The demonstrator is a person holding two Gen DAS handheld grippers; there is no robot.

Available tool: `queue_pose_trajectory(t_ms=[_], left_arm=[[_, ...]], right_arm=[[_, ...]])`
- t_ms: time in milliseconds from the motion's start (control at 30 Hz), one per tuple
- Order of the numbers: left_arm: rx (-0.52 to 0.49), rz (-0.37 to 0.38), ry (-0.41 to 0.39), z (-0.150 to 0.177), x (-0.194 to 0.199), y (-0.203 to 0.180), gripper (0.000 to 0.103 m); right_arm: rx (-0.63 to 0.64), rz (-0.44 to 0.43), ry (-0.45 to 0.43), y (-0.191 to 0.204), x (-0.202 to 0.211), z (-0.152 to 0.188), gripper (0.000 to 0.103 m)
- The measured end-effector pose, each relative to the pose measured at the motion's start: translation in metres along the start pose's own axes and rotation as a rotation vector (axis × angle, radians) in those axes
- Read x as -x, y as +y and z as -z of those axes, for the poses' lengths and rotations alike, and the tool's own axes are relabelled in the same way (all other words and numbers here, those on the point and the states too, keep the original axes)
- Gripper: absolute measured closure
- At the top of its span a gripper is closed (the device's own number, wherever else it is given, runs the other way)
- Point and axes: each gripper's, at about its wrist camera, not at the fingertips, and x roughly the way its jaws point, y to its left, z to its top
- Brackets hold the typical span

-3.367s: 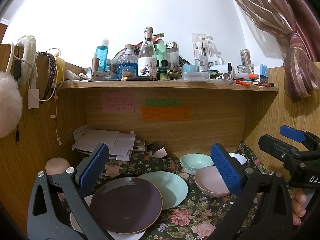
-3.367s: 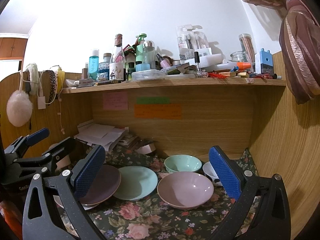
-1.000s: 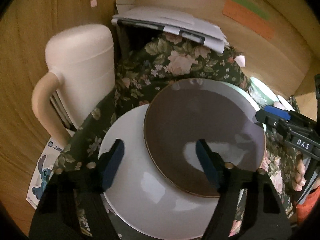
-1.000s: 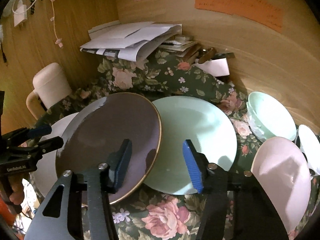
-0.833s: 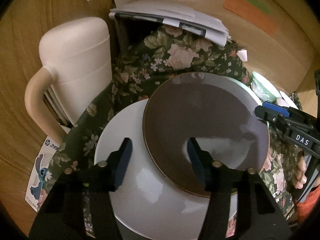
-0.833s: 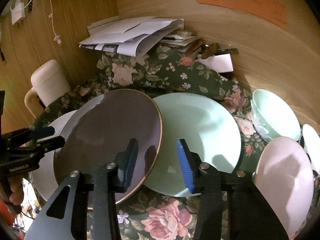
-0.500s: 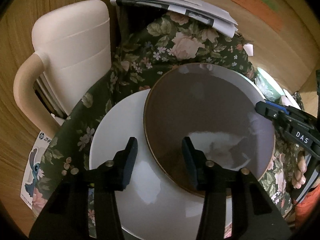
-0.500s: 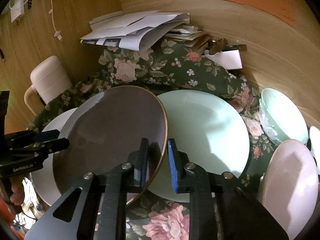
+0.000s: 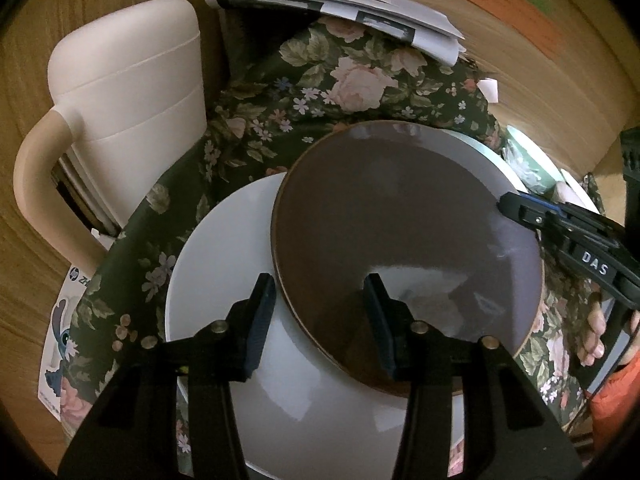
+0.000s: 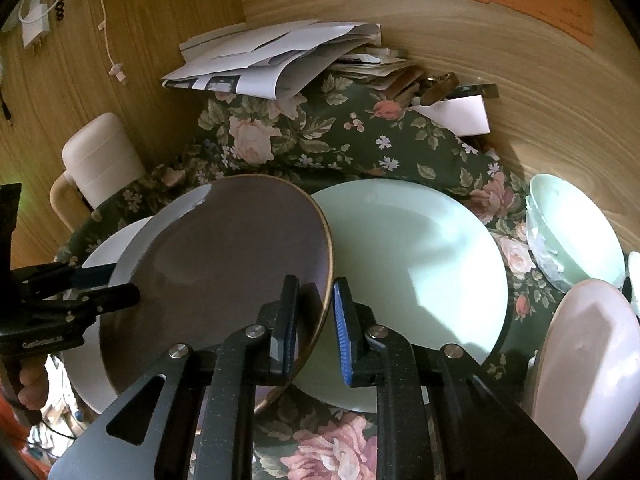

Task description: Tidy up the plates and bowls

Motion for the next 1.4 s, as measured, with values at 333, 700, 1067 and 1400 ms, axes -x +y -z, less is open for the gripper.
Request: queue_pose_trajectory(t_ms=[333,700,1067,1400], left_arm=[[-0.003,0.023,0.011,0.001,0.003,-0.007,0.057],[-0.009,0.081,-0.023,-0.011,-0.001,-0.023,0.057],[-0.022,0.092,-0.040,-0.013,-0.005,-0.027,0.056],[-0.007,0.076,-0.046,-0.017,-0.004,-0.022,0.055]], right_arm=[[-0.010,0.000,0.002,-0.004,-0.001,0.003,0.087],[-0.091,-0.024,0.059,-0.026,-0.010,0.006,0.078],[-0.135,-0.096,0.102,-0.036,-0.024,0.000,0.074],[-0.106,-0.075,0.087,-0.029,-0.014,0.003,0.077]])
